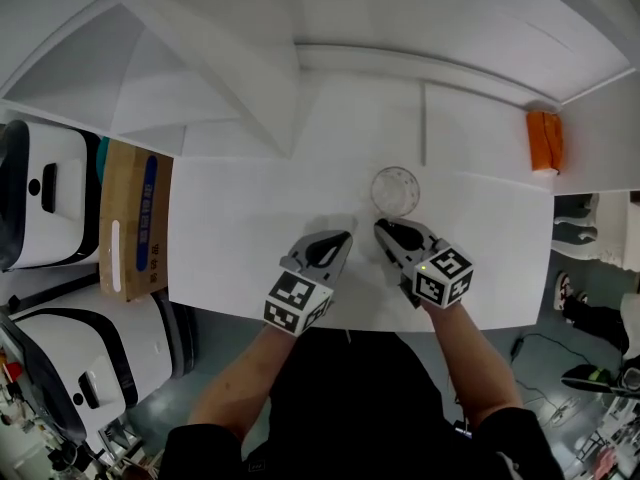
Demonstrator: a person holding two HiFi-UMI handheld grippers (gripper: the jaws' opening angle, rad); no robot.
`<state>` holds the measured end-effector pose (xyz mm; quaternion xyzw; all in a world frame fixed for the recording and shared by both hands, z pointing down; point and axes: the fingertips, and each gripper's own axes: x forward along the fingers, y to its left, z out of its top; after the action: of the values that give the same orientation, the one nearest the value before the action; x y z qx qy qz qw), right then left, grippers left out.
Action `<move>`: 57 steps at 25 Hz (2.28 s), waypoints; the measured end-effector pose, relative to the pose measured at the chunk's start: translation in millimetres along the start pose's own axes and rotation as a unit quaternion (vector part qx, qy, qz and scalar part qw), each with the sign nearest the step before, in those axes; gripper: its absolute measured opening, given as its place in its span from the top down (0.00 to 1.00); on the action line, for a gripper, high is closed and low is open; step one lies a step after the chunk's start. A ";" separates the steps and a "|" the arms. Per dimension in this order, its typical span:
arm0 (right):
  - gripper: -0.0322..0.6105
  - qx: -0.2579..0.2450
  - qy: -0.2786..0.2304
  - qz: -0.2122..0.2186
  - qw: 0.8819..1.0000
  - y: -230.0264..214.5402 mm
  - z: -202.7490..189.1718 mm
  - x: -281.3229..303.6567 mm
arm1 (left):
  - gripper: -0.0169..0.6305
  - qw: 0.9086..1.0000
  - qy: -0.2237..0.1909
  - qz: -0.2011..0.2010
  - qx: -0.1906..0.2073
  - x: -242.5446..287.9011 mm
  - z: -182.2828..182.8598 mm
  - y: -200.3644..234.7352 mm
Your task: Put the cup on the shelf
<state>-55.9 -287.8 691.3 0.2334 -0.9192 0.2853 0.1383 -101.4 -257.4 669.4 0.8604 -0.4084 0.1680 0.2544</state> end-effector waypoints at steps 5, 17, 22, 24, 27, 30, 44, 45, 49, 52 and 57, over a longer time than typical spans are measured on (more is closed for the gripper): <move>0.90 -0.047 0.003 -0.010 0.999 11.8 6.2 -3.5 | 0.96 1.000 -0.002 0.012 -0.015 -15.7 0.9 4.0; 0.91 -0.114 0.013 -0.036 0.993 37.2 39.4 -31.4 | 0.96 0.999 -0.044 0.024 -0.022 -64.8 43.6 -4.3; 0.91 -0.118 -0.016 -0.051 0.991 53.6 64.9 -52.2 | 0.96 0.998 -0.061 0.020 -0.014 -98.6 60.0 -14.9; 0.91 -0.126 -0.031 -0.059 0.990 63.5 78.1 -59.3 | 0.96 0.997 -0.068 0.014 -0.012 -114.9 64.4 -19.7; 0.91 -0.136 -0.051 -0.065 0.987 79.1 98.3 -68.0 | 0.96 0.997 -0.076 0.013 -0.005 -136.6 69.7 -22.8; 0.91 -0.129 -0.070 -0.066 0.987 95.4 114.9 -74.0 | 0.96 0.996 -0.083 0.012 0.010 -152.9 74.9 -22.3; 0.91 -0.160 -0.138 -0.058 0.976 176.0 175.6 -103.2 | 0.96 0.990 -0.116 -0.023 0.073 -176.7 118.1 -23.6; 0.91 -0.153 -0.145 -0.052 0.976 178.0 180.0 -106.9 | 0.96 0.990 -0.119 -0.023 0.075 -177.8 122.4 -25.3; 0.91 -0.145 -0.159 -0.036 0.976 179.0 194.4 -124.7 | 0.96 0.987 -0.130 -0.019 0.093 -179.2 142.1 -35.2; 0.91 -0.150 -0.158 -0.027 0.976 173.2 202.4 -140.1 | 0.96 0.985 -0.144 -0.008 0.096 -176.3 160.7 -40.7; 0.91 -0.173 -0.151 -0.013 0.973 161.2 217.6 -171.8 | 0.96 0.983 -0.148 -0.009 0.111 -157.6 185.6 -66.9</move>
<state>-17.7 -238.4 376.7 0.2580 -0.9618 0.0819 0.0400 -129.7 -230.9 419.9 0.9024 -0.4124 0.0802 0.0956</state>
